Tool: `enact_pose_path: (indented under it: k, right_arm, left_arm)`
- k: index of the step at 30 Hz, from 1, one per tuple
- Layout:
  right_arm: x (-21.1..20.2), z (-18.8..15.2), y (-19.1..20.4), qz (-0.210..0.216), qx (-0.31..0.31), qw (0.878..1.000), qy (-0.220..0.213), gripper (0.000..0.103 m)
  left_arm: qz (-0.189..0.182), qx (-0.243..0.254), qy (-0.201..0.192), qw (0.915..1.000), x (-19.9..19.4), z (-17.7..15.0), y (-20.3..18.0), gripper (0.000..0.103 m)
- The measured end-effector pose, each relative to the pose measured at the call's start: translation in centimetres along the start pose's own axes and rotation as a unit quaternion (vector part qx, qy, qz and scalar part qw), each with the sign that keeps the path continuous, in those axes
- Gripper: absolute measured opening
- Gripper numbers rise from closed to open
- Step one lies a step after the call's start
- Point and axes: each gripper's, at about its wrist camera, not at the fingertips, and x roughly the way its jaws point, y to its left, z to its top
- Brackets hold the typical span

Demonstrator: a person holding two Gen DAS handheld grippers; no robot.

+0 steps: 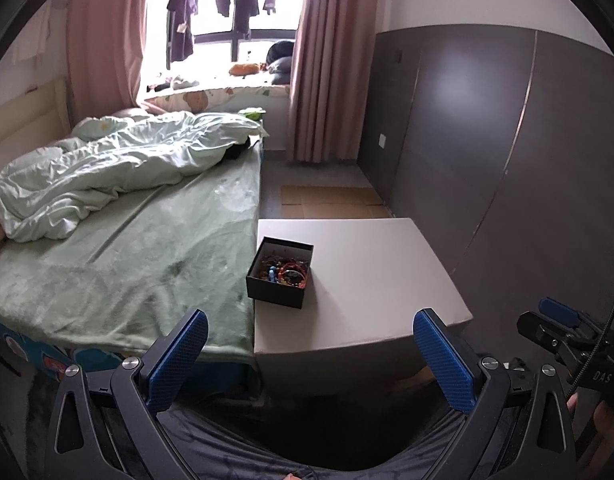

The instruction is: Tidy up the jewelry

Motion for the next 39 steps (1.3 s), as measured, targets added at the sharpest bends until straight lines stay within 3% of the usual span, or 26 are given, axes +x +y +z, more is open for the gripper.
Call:
enact_pose_path:
  k: [10,39]
  right_arm:
    - [-2.7,-0.6,1.2,-0.006,-0.014,1.000,-0.014,0.103]
    - [-2.8,-1.3,0.9,-0.008,-0.016,1.000,-0.007,0.103]
  left_arm:
    - [-0.004,-0.006,-0.023,0.9997,-2.9,-0.9,0.2,0.103]
    - [-0.010,-0.001,-0.019,0.9998,-3.1,-1.5,0.1,0.103]
